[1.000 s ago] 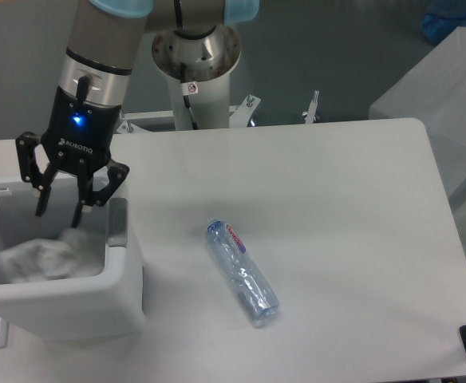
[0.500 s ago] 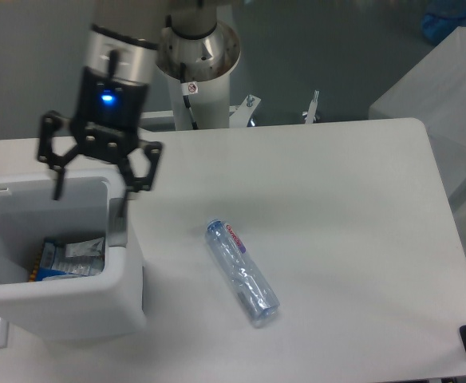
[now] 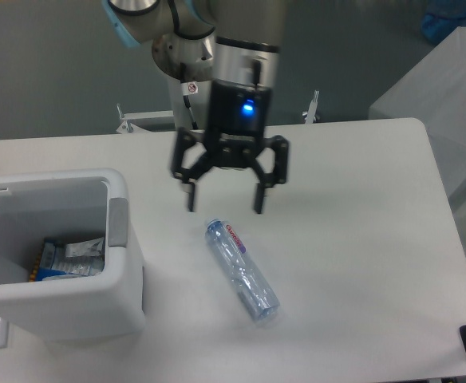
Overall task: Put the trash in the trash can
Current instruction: 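Move the open gripper over the clear water bottle and lower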
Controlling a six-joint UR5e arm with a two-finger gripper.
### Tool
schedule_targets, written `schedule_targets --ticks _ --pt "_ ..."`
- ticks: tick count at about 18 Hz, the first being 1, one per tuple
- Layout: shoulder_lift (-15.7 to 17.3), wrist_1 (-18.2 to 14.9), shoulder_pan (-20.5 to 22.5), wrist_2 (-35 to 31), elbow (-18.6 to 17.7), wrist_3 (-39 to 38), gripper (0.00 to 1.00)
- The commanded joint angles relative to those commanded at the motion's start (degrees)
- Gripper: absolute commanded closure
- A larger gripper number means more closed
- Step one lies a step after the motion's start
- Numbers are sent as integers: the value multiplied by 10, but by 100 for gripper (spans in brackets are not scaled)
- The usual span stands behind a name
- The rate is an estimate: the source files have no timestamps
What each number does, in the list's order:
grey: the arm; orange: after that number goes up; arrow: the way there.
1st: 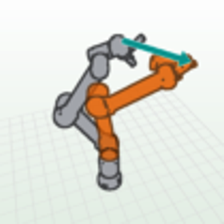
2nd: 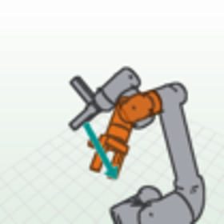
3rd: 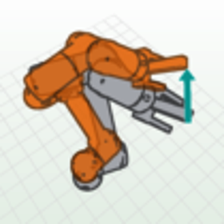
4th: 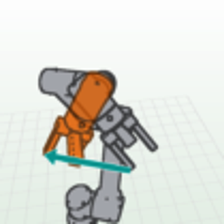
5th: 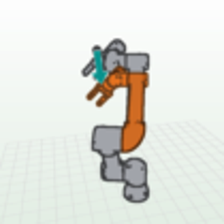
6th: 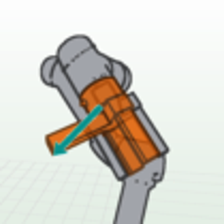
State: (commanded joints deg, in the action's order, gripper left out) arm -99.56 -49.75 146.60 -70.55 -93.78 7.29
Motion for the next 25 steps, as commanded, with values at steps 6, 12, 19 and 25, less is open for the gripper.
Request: schedule_targets --ticks 6,12,19,25 --pt "-105 -10 -3 -48 17 -6 0" --pt "-197 -3 -8 -56 54 -8 0" --pt "-244 -8 -31 -71 91 -8 0" --pt "-267 -8 -45 -87 91 -5 0"
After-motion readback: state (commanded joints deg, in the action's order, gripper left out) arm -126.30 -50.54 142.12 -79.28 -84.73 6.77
